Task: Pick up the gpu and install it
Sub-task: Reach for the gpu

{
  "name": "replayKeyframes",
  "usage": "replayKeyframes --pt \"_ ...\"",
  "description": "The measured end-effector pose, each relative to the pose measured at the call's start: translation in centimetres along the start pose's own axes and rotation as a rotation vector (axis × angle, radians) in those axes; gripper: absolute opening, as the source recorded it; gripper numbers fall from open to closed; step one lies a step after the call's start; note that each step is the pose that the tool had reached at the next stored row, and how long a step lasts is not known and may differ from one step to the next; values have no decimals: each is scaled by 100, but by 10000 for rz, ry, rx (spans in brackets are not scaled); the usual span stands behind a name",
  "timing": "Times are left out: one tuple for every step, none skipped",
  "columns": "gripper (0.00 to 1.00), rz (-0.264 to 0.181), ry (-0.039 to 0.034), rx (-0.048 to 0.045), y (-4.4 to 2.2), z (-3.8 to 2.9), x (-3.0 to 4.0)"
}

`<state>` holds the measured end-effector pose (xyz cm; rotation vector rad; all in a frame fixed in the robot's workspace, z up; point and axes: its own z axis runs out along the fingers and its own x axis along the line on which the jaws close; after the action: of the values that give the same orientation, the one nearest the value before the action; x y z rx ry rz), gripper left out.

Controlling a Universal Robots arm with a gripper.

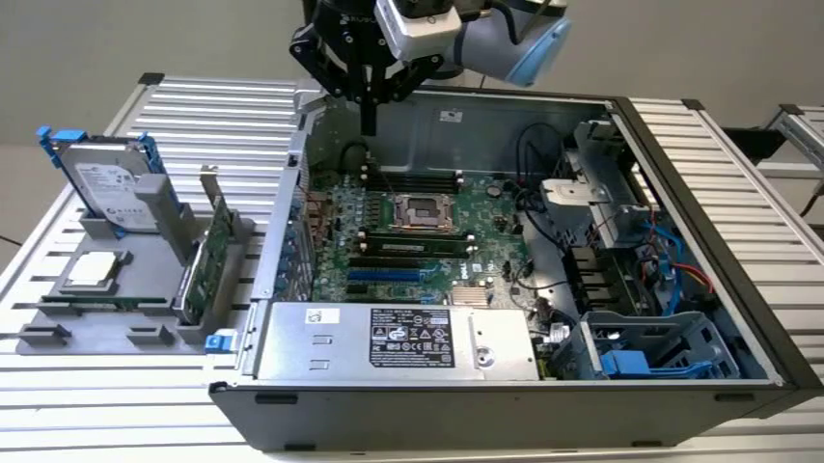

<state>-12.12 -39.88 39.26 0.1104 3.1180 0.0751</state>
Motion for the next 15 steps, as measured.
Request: replayKeyframes --pt "0 0 0 1 0 0 1" --pt "0 1 1 2 -1 -1 9" --pt "0 1 0 1 -2 -1 19" --pt "0 1 1 2 -2 -2 29" --pt "0 -1 0 1 -3 -1 39" --pt "0 -1 1 2 -4 -2 54" --pt "0 -2 0 1 -5 -2 69" --pt "0 -2 1 1 -6 -3 85" --pt "0 -2 0 0 -7 -2 101" --pt "0 -3 0 1 -8 -3 117" --pt "0 -4 1 1 -10 -4 134" --pt "0 -5 1 1 -11 -4 152" --pt "0 -7 0 0 -12 -4 170" --pt "0 -8 0 0 -13 -4 190" --pt "0 -10 1 1 -15 -5 210"
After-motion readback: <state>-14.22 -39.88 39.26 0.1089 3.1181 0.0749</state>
